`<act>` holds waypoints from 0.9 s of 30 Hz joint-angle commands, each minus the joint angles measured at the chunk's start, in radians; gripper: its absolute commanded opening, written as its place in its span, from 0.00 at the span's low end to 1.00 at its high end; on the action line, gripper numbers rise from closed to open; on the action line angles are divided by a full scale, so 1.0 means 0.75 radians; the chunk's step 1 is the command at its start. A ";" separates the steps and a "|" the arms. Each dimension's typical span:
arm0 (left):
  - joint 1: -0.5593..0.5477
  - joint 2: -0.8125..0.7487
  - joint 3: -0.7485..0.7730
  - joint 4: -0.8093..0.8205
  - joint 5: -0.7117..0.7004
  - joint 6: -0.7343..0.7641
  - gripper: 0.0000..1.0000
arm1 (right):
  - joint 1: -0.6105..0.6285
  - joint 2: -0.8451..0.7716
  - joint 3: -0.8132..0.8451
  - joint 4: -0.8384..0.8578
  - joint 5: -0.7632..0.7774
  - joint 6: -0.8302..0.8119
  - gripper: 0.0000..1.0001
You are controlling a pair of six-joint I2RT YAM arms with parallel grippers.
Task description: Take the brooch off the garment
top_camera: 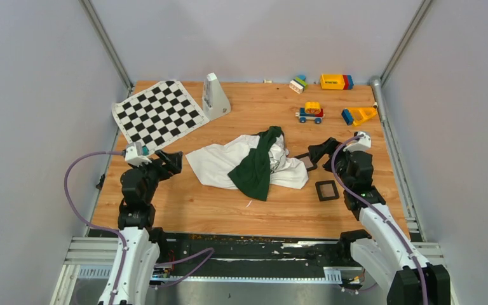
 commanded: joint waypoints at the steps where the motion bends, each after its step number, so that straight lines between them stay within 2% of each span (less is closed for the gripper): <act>1: 0.000 -0.027 -0.009 0.086 0.049 0.001 1.00 | 0.006 0.032 0.027 0.042 -0.035 0.018 1.00; 4: 0.000 0.018 -0.037 0.186 0.112 -0.011 1.00 | 0.010 0.058 0.034 0.061 -0.096 0.000 1.00; 7: -0.002 0.146 -0.047 0.338 0.338 0.027 1.00 | 0.044 0.107 0.052 0.079 -0.142 -0.027 1.00; 11: -0.059 0.364 -0.011 0.462 0.410 0.054 0.96 | 0.138 0.244 0.101 0.107 -0.175 -0.050 0.95; 12: -0.116 0.403 0.015 0.477 0.414 0.074 0.95 | 0.167 0.281 0.112 0.116 -0.180 -0.058 0.93; 18: -0.403 0.721 0.173 0.421 0.364 0.235 0.90 | 0.340 0.447 0.161 0.184 -0.191 -0.072 0.86; 23: -0.542 0.974 0.295 0.389 0.409 0.301 0.80 | 0.398 0.549 0.196 0.218 -0.231 -0.060 0.82; 27: -0.606 1.149 0.389 0.323 0.400 0.326 0.78 | 0.410 0.562 0.202 0.216 -0.209 -0.060 0.81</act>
